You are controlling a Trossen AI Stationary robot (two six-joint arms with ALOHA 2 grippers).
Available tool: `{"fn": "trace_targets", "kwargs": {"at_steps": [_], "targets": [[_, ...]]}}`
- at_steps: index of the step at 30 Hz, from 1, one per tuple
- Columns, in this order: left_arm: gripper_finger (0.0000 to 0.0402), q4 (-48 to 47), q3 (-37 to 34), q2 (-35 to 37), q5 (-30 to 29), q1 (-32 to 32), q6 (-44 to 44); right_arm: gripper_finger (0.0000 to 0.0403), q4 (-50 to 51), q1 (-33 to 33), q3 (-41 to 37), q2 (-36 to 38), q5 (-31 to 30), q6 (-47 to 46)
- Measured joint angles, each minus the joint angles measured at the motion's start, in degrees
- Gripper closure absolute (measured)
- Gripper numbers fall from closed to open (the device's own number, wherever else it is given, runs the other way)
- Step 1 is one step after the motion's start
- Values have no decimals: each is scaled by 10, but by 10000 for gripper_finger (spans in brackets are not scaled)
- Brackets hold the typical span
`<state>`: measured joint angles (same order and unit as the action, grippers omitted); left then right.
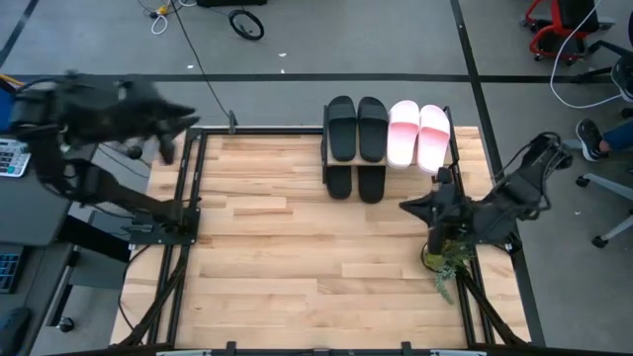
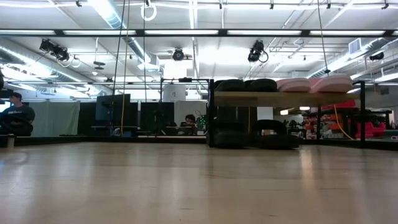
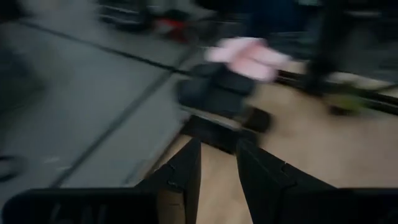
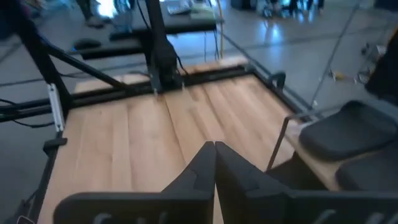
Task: Pick and place slides into the shelf
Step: Return to Home Position
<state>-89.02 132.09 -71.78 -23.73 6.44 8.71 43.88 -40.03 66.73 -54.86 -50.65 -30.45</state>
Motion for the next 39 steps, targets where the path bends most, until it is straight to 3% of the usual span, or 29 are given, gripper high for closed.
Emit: {"fn": "trace_targets", "kwargs": {"at_steps": [4, 6, 8, 12, 16, 22, 26, 28, 33, 39], "targets": [[294, 26, -86, 75, 154, -5, 1, 386, -96, -11, -98, 68, 6, 41], [294, 75, -159, 114, 232, -16, 3, 387, -156, -14, -162, 105, 15, 50], [294, 152, -248, 156, 269, -28, 9, 388, -223, -19, -233, 138, 15, 53], [294, 311, -439, 239, 273, -45, 6, 389, -397, -19, -365, 183, 22, 77], [294, 470, -621, 301, 273, -45, 1, 389, -524, -19, -437, 214, 46, 137], [294, 676, -842, 353, 289, -45, 50, 389, -549, -13, -453, 286, 49, 225], [294, 829, -969, 359, 335, -45, 95, 389, -579, 3, -476, 301, 117, 203], [294, 906, -1016, 359, 360, -45, 115, 389, -596, 12, -490, 292, 149, 203], [294, 1027, -1091, 359, 371, -43, 112, 389, -621, 38, -524, 289, 152, 202], [294, 1047, -1104, 375, 371, -25, 100, 389, -669, 55, -557, 324, 152, 260]]}}
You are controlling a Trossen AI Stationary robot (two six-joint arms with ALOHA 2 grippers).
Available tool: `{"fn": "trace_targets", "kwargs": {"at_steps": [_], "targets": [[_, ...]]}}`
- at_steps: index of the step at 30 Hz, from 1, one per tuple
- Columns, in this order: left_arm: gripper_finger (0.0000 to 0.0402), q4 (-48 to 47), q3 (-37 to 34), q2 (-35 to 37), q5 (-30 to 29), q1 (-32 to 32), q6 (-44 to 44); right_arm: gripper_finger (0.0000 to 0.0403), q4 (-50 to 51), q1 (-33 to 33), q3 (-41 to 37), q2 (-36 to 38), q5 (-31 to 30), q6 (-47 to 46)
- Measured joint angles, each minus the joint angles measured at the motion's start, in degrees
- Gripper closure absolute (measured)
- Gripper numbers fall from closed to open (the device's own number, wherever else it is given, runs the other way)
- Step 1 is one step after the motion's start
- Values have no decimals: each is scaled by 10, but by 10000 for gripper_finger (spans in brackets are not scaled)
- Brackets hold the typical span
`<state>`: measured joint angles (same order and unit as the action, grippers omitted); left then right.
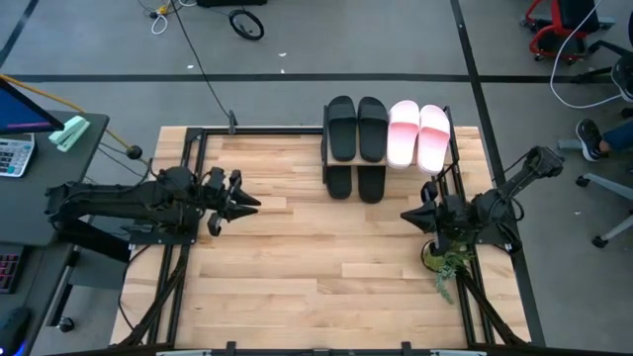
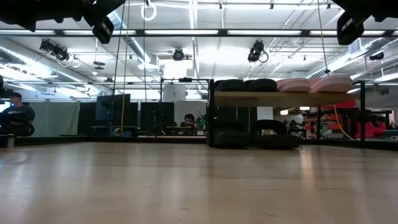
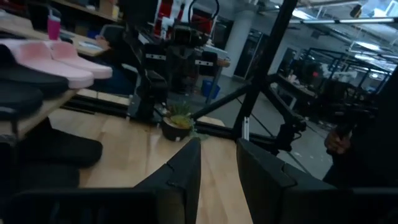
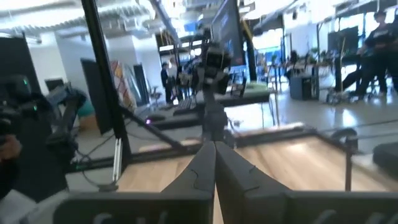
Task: Pick and place slides into the shelf
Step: Return to Home Position
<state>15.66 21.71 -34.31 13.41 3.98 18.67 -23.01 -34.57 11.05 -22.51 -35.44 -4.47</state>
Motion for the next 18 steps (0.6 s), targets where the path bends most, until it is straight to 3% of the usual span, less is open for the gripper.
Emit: {"fn": "trace_targets", "kwargs": {"at_steps": [10, 18], "targets": [[294, -10, 0, 41, 0, 28, -13, 389, 31, 39, -3, 22, 10, -6], [294, -1, 0, 41, 0, 30, -13, 389, 14, 100, -2, -10, 96, -41]]}}
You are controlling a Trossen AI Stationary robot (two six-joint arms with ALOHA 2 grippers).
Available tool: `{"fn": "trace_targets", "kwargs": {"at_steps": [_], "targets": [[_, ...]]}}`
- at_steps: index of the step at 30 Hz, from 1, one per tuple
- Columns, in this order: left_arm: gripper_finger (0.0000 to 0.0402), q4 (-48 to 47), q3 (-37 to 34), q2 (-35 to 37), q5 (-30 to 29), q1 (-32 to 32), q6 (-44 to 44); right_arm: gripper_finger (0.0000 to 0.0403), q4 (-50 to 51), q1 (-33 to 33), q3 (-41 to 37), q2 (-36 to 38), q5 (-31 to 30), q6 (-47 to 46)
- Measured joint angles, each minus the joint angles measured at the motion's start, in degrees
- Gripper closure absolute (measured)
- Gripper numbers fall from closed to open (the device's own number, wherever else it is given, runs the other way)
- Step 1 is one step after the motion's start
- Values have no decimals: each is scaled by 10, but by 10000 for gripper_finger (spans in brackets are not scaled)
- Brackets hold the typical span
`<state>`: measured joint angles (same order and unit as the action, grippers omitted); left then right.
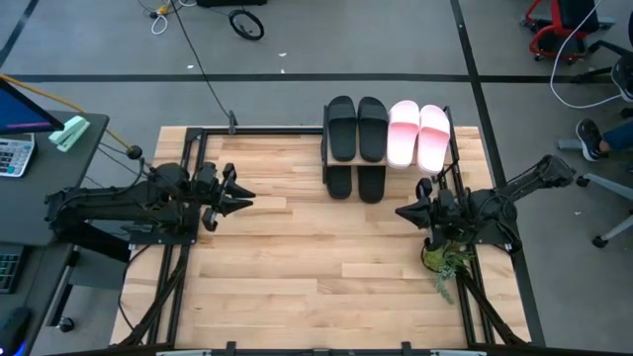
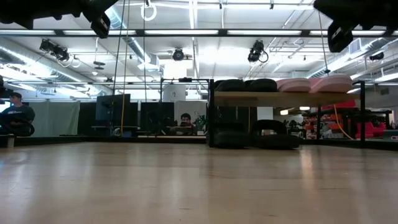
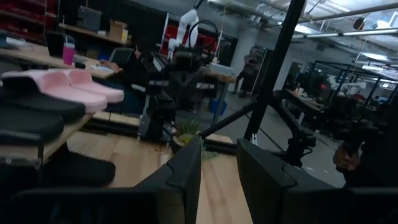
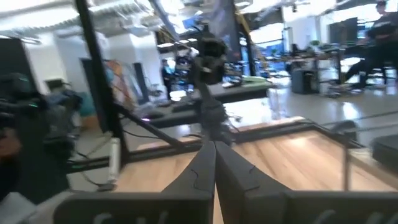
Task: Pick and place slides into the shelf
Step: Return to Home Position
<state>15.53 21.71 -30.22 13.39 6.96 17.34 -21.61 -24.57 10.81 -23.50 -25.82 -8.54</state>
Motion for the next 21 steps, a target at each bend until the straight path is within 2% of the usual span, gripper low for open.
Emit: {"fn": "trace_targets", "kwargs": {"at_steps": [3, 9, 14, 21], "targets": [[294, 12, 0, 0, 0, 0, 0, 389, 4, 29, 0, -3, 12, 12], [294, 10, 0, 0, 0, 0, 0, 389, 13, 84, 0, 0, 100, 63], [294, 9, 0, 8, 0, 0, 0, 389, 44, 123, 0, 4, 102, 20], [294, -13, 0, 60, 0, 0, -1, 389, 49, 133, 0, 4, 103, 15]]}}
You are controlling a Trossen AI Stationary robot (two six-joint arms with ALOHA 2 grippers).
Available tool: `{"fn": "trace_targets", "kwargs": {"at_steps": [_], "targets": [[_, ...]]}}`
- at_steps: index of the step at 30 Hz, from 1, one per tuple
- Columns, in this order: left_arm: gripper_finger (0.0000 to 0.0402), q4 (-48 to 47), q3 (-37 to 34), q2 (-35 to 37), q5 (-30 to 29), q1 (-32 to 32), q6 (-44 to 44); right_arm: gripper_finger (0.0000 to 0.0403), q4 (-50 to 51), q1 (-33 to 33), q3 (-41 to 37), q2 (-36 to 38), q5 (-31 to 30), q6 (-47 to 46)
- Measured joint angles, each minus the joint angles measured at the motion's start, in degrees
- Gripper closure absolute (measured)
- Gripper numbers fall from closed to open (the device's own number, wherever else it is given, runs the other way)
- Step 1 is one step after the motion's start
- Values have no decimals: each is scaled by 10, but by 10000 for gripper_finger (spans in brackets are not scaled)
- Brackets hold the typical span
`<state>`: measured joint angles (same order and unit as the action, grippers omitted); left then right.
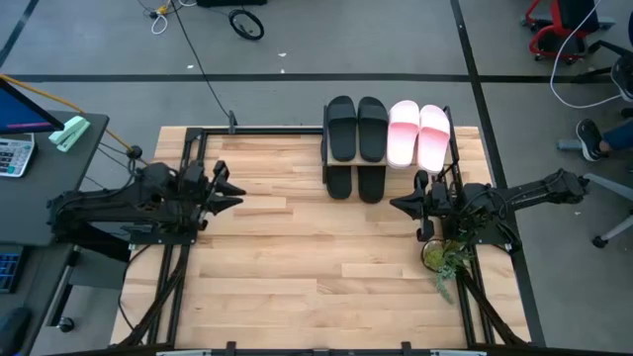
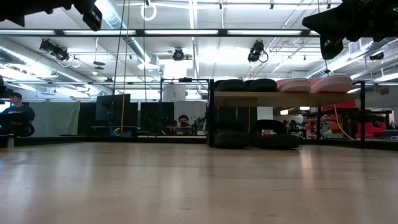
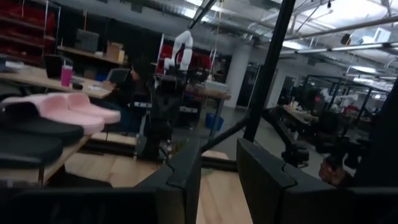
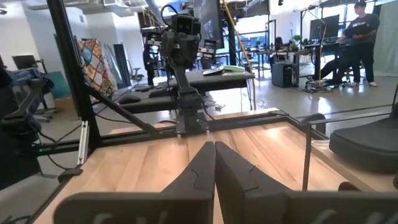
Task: Pick and place slides into the shelf
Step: Return to Home Position
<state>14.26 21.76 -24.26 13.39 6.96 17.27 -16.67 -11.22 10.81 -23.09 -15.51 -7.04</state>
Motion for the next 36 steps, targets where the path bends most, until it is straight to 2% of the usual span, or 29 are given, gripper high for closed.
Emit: {"fn": "trace_targets", "kwargs": {"at_steps": [6, 12, 14, 22, 36], "targets": [[294, -75, 0, 23, -7, 0, 0, 389, 4, 0, 0, 0, 0, -2], [294, -69, 0, 21, -88, 0, -21, 389, 4, 0, 0, 0, 0, -3], [294, -69, 0, 21, -99, 0, -26, 389, 4, 0, 0, 0, 0, -23], [294, -69, 0, 22, -101, 0, 15, 389, 4, 0, 0, 0, 0, -50], [294, -70, 0, 25, -101, -1, 16, 389, 4, 0, 0, 0, -1, -49]]}}
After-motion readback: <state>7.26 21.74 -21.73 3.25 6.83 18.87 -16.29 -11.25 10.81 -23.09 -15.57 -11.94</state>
